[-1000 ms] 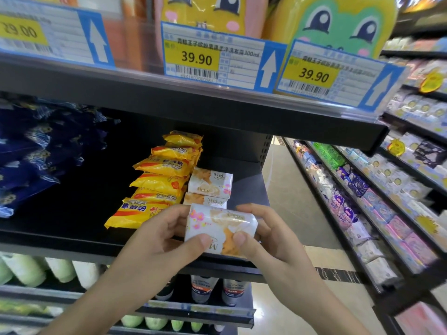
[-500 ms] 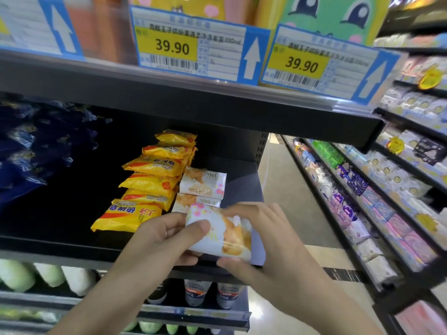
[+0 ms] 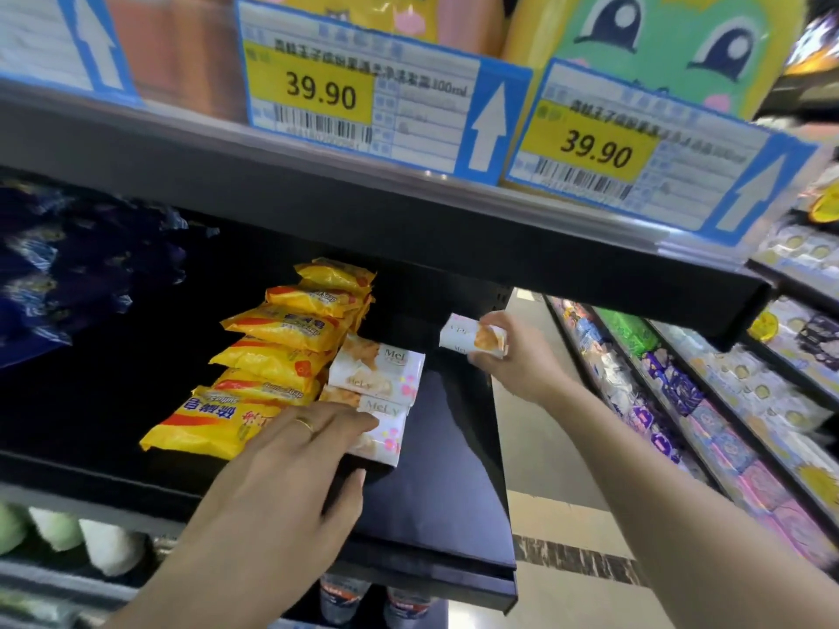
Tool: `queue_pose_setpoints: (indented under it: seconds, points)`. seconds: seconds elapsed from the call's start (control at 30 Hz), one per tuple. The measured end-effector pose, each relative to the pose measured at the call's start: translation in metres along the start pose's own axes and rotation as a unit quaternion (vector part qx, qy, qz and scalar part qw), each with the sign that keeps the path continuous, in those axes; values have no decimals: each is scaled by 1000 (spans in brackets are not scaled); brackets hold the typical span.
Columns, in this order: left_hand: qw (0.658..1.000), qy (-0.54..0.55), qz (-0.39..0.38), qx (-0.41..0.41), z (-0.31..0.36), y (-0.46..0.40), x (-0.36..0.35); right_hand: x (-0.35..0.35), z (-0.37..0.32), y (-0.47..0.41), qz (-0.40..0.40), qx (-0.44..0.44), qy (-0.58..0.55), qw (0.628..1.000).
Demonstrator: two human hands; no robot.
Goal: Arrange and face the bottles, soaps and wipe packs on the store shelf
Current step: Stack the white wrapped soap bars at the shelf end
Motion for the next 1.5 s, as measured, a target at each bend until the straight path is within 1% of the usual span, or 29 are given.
queue_pose_setpoints:
  seconds: [0.07, 0.2, 0.37, 0.43, 0.5, 0.53, 0.57, 0.6, 0.63, 0.67, 0.73, 0.77, 0.87, 0.97, 1.1, 1.2, 1.23, 1.3, 1.37, 1.43, 1.5]
  points:
    - [1000, -12, -2, -5, -2, -1, -1, -5, 6, -18, -12, -1, 36, 999]
    - [999, -28, 10, -19, -7, 0, -2, -14, 20, -38, -6, -1, 45, 999]
    - [999, -38, 8, -27, -6, -3, -3, -16, 24, -48, -2, -14, 89, 996]
    - [998, -55, 8, -36, -4, -7, -3, -15, 19, -44, -6, -28, 113, 993]
    - [995, -82, 12, -46, -2, -14, -3, -13, 2, -32, 22, -29, 127, 991]
    - [994, -99, 12, -50, -3, -17, -4, -12, -10, -22, 54, -11, 111, 992]
    - [991, -122, 10, -52, -4, -20, -7, -11, -25, -11, 85, 28, 78, 993]
    - [988, -147, 5, -50, -6, -22, -10, -11, -40, 2, 96, 79, 36, 992]
    - [985, -169, -2, -48, -8, -25, -13, -13, -54, 15, 79, 124, 0, 989]
    - [981, -186, -4, -48, -10, -26, -18, -15, -68, 29, 41, 161, -18, 986]
    - [978, -201, 2, -50, -14, -28, -25, -23, -83, 49, -47, 210, 4, 977]
    - [978, -201, 11, -56, -15, -28, -28, -27, -86, 54, -75, 227, 29, 971]
    - [978, -188, 41, -80, -14, -30, -29, -37, -87, 54, -105, 238, 70, 963]
    - [977, -167, 51, -119, -10, -25, -29, -38, -86, 53, -103, 244, 75, 961]
    - [966, -170, 64, -182, 13, -21, -33, -27, -80, 61, -83, 239, 93, 963]
    - [966, -166, 51, -192, 39, -30, -42, -8, -56, 55, -47, 211, 80, 973]
    - [966, -173, 35, -187, 49, -35, -48, -3, -41, 47, -33, 185, 74, 979]
    - [966, -194, 1, -172, 69, -47, -59, 7, -19, 29, -13, 106, 88, 990]
    - [965, -209, -15, -161, 85, -62, -68, 12, -5, 11, -12, 28, 105, 994]
    - [968, -202, -18, -146, 93, -81, -73, 14, 4, -7, -18, -2, 113, 993]
    - [974, -201, -25, -102, 96, -104, -66, 15, 7, -20, -31, -9, 107, 994]
Point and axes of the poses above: each hand's wrist, its own y-axis away from the middle knuckle, its own x-axis out of the back of the hand, z = x × y, the point moved 1 cm from there along -y, towards the middle knuckle, and after that the axes turned 11 degrees about -z, right-handed, at the moved point
